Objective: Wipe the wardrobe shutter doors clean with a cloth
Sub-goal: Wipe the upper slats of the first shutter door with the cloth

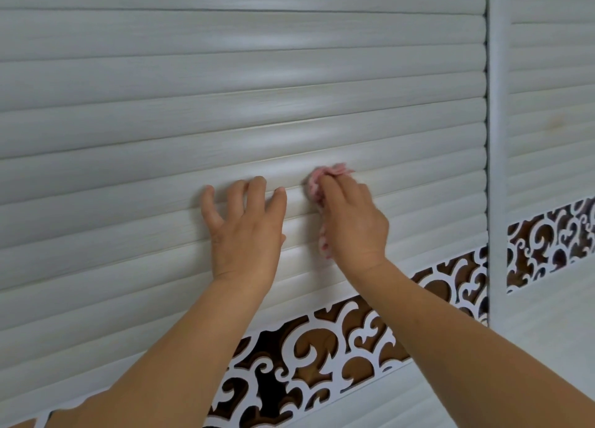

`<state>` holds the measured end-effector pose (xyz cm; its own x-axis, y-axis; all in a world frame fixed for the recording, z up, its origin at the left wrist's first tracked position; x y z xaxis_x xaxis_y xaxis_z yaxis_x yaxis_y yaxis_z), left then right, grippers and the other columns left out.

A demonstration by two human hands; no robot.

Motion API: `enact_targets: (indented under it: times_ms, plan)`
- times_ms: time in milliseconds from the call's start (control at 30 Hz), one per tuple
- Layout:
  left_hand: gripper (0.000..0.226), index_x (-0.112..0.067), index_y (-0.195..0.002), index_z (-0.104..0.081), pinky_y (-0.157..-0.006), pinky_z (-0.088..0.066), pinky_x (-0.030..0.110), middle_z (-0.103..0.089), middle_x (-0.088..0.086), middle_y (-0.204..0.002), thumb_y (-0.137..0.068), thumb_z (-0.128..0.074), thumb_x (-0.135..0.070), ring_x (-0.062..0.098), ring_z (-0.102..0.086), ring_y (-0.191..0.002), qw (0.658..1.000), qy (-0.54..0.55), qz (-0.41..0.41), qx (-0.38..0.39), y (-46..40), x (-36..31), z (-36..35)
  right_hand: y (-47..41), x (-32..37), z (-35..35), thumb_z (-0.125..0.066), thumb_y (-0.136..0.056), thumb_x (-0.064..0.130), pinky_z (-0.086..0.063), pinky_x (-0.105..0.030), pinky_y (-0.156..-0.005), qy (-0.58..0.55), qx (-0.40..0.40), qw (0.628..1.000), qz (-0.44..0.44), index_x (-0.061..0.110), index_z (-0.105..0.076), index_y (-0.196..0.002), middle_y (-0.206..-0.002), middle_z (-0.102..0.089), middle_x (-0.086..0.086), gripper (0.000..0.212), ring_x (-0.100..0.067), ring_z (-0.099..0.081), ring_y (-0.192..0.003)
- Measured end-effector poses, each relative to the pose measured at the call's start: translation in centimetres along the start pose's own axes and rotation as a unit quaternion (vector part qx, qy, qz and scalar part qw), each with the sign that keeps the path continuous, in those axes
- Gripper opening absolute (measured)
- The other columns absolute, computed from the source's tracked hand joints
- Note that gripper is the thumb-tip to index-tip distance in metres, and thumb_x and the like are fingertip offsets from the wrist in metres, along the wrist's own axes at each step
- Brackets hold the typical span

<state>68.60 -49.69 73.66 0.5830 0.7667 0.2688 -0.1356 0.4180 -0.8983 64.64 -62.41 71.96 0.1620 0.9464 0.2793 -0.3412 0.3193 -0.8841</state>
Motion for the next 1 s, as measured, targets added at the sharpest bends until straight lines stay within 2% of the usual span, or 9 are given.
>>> enact_targets:
  times_ms: [100, 167, 367, 433, 567, 700, 833, 933, 1000]
  plan:
    - [0.07, -0.013, -0.108, -0.065, -0.099, -0.015, 0.062, -0.054, 0.016, -0.115, -0.044, -0.091, -0.021, 0.03, -0.035, -0.111, 1.0, 0.006, -0.007, -0.001, 0.0, 0.0, 0.2, 0.0, 1.3, 0.2, -0.086, -0.049, 0.011, -0.03, -0.022, -0.046, 0.089, -0.014, 0.993, 0.079, 0.012, -0.066, -0.11, -0.1, -0.066, -0.005, 0.064, -0.027, -0.06, -0.078]
    - [0.07, -0.013, -0.111, -0.064, -0.099, -0.017, 0.063, -0.053, 0.015, -0.116, -0.047, -0.09, -0.023, 0.031, -0.035, -0.111, 1.0, 0.001, -0.012, 0.005, 0.1, 0.1, 0.1, -0.9, -0.7, 0.3, -0.078, -0.069, 0.017, -0.033, -0.024, -0.05, 0.126, 0.011, 0.989, 0.075, 0.021, -0.059, -0.12, -0.114, -0.06, 0.0, 0.055, -0.025, -0.057, -0.091]
    - [0.071, -0.013, -0.111, -0.064, -0.099, -0.017, 0.063, -0.053, 0.015, -0.116, -0.046, -0.091, -0.021, 0.031, -0.036, -0.111, 1.0, 0.004, -0.007, 0.004, 0.1, 0.1, 0.0, -1.7, -10.2, 3.4, -0.035, -0.095, 0.019, -0.05, -0.033, -0.065, -0.038, -0.076, 0.979, -0.184, 0.029, -0.055, -0.114, -0.112, -0.059, 0.003, 0.029, -0.025, -0.058, -0.093]
    - [0.071, -0.012, -0.11, -0.064, -0.098, -0.021, 0.065, -0.053, 0.015, -0.115, -0.045, -0.091, -0.02, 0.03, -0.036, -0.11, 1.0, 0.008, -0.004, 0.002, 0.1, 0.0, 0.0, -1.7, -7.6, 2.6, -0.035, -0.092, 0.019, -0.053, -0.035, -0.062, -0.068, -0.064, 0.985, -0.144, 0.032, -0.054, -0.105, -0.102, -0.06, 0.005, 0.026, -0.025, -0.061, -0.083]
    - [0.07, -0.013, -0.109, -0.065, -0.098, -0.022, 0.066, -0.054, 0.016, -0.115, -0.044, -0.09, -0.021, 0.03, -0.035, -0.11, 1.0, 0.006, -0.001, 0.008, 0.1, 0.1, 0.0, 0.0, 1.5, 0.3, -0.075, -0.07, 0.013, -0.037, -0.02, -0.045, 0.031, -0.012, 0.996, 0.078, 0.023, -0.065, -0.103, -0.095, -0.064, 0.002, 0.036, -0.023, -0.06, -0.076]
    - [0.069, -0.014, -0.11, -0.065, -0.098, -0.022, 0.066, -0.053, 0.015, -0.115, -0.047, -0.09, -0.022, 0.03, -0.034, -0.111, 1.0, -0.004, -0.003, 0.017, 0.1, 0.1, 0.0, -0.4, 1.3, 1.1, -0.084, -0.056, 0.011, -0.03, -0.02, -0.044, 0.087, -0.042, 0.987, 0.132, 0.015, -0.07, -0.103, -0.094, -0.068, -0.003, 0.05, -0.027, -0.06, -0.071]
    - [0.071, -0.014, -0.113, -0.063, -0.098, -0.023, 0.066, -0.053, 0.015, -0.116, -0.048, -0.09, -0.023, 0.03, -0.033, -0.112, 0.999, -0.012, 0.002, 0.032, 0.2, 0.1, -0.2, -1.5, -4.9, 1.4, -0.062, -0.087, 0.02, -0.052, -0.032, -0.055, 0.019, 0.006, 1.0, 0.014, 0.03, -0.057, -0.115, -0.106, -0.062, 0.003, 0.03, -0.025, -0.06, -0.083]
    - [0.07, -0.015, -0.117, -0.061, -0.1, -0.019, 0.064, -0.051, 0.015, -0.12, -0.054, -0.088, -0.024, 0.03, -0.03, -0.114, 0.999, -0.011, 0.009, 0.051, 0.2, 0.1, -0.3, -2.0, -10.6, 3.3, -0.042, -0.095, 0.018, -0.05, -0.031, -0.062, -0.062, -0.037, 0.99, -0.124, 0.033, -0.054, -0.113, -0.106, -0.057, 0.007, 0.027, -0.021, -0.059, -0.084]
    - [0.069, -0.015, -0.118, -0.061, -0.101, -0.018, 0.064, -0.051, 0.015, -0.12, -0.055, -0.088, -0.023, 0.03, -0.028, -0.115, 0.998, -0.009, 0.013, 0.055, 0.2, 0.0, -0.3, -2.3, -12.9, 4.4, -0.041, -0.096, 0.011, -0.046, -0.034, -0.071, 0.018, -0.068, 0.983, -0.169, 0.025, -0.056, -0.12, -0.119, -0.056, 0.0, 0.032, -0.027, -0.052, -0.103]
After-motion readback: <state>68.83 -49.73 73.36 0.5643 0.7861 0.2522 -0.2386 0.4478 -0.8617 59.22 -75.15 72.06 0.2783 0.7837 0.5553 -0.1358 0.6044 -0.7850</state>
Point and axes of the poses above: each hand's wrist, its own y-axis away from the middle knuckle, its own z-axis out of the back of the hand, x = y × z, the point moved 10 cm from there along -y, towards the middle knuckle
